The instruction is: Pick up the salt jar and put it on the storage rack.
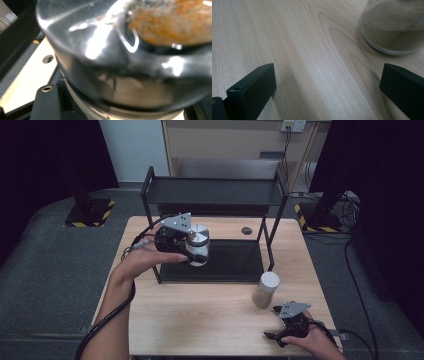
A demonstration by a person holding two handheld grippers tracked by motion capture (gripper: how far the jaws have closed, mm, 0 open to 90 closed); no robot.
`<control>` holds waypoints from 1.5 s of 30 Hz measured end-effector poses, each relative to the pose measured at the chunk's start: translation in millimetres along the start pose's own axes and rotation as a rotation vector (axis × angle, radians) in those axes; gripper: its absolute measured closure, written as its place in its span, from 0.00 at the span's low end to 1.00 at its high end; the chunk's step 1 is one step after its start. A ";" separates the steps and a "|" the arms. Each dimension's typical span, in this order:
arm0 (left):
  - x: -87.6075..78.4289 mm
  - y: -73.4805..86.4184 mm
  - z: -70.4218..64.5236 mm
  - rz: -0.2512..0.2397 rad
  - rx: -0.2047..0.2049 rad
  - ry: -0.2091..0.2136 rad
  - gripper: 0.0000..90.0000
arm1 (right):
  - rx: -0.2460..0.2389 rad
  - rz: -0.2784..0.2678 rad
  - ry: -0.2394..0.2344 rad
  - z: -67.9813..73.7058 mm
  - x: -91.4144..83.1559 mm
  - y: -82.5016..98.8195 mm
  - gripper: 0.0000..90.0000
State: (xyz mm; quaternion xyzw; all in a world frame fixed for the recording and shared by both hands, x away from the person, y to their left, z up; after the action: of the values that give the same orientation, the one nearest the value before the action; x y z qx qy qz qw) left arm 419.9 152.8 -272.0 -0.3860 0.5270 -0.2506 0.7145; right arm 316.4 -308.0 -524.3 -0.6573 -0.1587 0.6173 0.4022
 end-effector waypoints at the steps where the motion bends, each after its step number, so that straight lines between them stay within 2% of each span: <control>1: -1.1 -3.3 2.6 0.000 0.001 -0.003 0.33 | -0.001 0.000 0.000 -0.1 0.0 0.0 0.02; 13: -11.7 -37.2 26.5 0.010 0.020 -0.024 0.33 | 0.001 0.000 0.001 0.0 0.0 -0.1 0.02; 20: -15.8 -53.9 39.8 0.016 0.027 -0.052 0.33 | 0.001 0.001 0.002 0.1 0.0 -0.1 0.02; 25: -17.0 -61.6 50.9 -0.006 0.017 -0.055 0.33 | 0.002 0.001 0.002 0.2 0.1 -0.1 0.02; 33: -17.7 -72.7 64.8 -0.007 0.014 -0.061 0.33 | 0.003 0.001 0.001 0.1 0.0 -0.2 0.02; 45: -20.5 -83.8 82.1 0.000 -0.010 -0.110 0.33 | 0.004 0.001 0.001 0.1 -0.1 -0.2 0.02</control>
State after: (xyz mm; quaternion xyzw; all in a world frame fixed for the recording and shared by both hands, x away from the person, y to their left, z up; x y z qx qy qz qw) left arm 495.1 143.8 -180.1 -0.4027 0.4884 -0.2262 0.7403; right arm 316.3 -307.9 -524.1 -0.6568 -0.1570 0.6174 0.4034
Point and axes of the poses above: each handheld gripper's, and its own axes: x roughly forward along the jaws, y roughly out of its underside, z roughly to its left, the point moved 10 cm from there along x, roughly forward along the jaws, and after that the axes turned 7 degrees about -y, right-handed, at the moved point
